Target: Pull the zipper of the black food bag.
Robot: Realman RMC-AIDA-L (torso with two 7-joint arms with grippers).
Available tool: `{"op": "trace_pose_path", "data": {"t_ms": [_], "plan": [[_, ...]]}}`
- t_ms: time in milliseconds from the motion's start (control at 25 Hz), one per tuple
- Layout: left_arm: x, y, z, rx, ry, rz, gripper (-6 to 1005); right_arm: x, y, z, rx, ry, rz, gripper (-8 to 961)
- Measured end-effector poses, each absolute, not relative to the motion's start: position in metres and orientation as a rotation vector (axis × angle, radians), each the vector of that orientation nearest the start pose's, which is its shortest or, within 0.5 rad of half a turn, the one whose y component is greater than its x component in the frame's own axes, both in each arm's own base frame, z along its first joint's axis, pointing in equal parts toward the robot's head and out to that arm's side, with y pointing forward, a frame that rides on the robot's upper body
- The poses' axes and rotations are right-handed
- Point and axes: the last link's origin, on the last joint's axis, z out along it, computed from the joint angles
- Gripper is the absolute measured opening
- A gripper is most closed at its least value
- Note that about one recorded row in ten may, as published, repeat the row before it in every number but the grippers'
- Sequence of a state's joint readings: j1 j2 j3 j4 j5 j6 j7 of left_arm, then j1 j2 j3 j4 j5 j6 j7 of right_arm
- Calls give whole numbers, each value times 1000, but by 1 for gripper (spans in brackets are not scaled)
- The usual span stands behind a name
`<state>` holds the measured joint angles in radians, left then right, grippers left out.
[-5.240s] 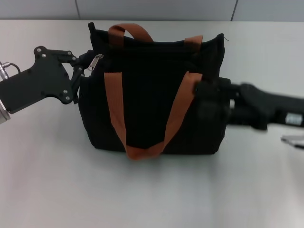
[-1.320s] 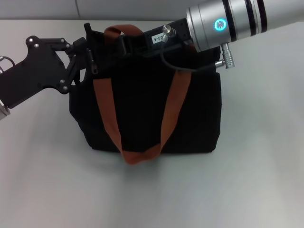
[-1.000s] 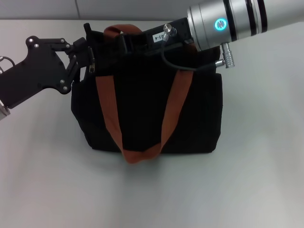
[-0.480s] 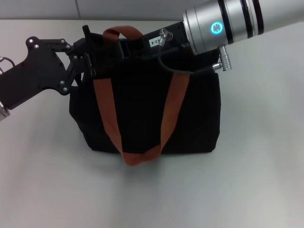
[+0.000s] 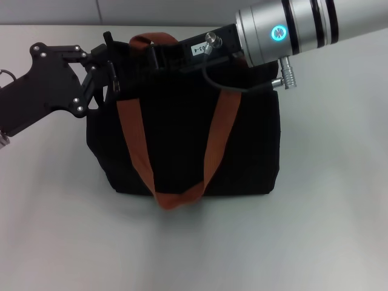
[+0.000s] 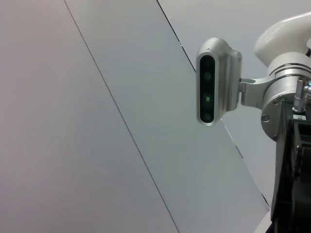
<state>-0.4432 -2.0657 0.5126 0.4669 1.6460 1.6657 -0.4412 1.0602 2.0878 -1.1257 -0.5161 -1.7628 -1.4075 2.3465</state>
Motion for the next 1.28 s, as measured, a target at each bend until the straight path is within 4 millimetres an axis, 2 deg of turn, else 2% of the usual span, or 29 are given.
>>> {"op": "trace_pose_path", "data": {"t_ms": [520, 680, 1280], "plan": [[-276, 312, 33, -2181, 258, -833, 65, 57, 392, -67, -2969, 1438, 644, 797], [-275, 312, 33, -2183, 261, -837, 66, 55, 387, -68, -3010, 1413, 634, 795], [-273, 311, 32, -2190, 259, -856, 70, 58, 392, -70, -2968, 1405, 647, 789]]}}
